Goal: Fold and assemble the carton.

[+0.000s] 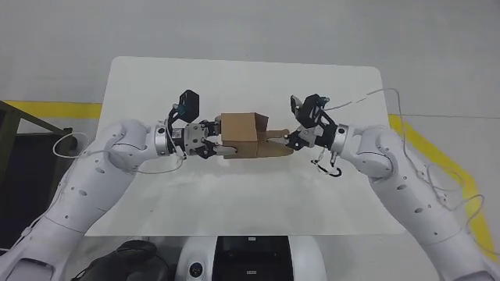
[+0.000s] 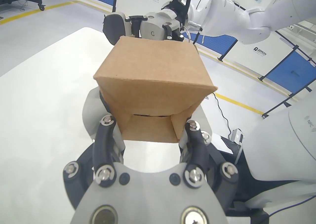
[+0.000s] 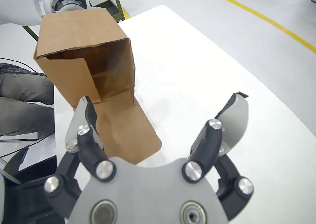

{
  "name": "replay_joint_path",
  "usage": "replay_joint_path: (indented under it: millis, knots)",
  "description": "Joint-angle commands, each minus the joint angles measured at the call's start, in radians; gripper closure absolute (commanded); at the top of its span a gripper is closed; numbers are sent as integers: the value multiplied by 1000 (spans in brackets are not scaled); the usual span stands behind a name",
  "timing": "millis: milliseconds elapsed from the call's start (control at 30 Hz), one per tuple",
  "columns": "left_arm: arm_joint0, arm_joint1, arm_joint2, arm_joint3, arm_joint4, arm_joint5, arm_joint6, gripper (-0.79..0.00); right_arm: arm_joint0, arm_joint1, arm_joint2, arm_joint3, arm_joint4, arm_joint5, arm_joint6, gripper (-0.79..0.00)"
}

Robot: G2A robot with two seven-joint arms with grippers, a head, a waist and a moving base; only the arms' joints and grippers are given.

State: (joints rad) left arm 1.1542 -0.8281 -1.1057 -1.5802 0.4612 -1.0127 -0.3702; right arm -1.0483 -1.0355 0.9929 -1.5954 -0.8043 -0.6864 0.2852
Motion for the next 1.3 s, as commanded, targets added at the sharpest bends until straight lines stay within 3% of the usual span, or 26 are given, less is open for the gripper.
replay_joint_path:
  millis: [0,267,633,933,1267]
  knots:
    - [1,1,-1,-2,-11,0,-11,-499,-3,3,22,21,26,-24,-13,-785]
    - [16,9,1,-38,-46,0,-48,-489,29,0,57,103,59,11,-6,-785]
    - [33,22,5,-82,-77,0,-90,-483,227,-74,-105,320,163,35,33,-785]
    - [21,30,8,-88,-120,0,-111,-483,313,-121,-193,416,164,-88,-1,-785]
    - [5,29,-1,-59,-113,0,-89,-471,260,-106,-137,397,117,-189,-75,-785]
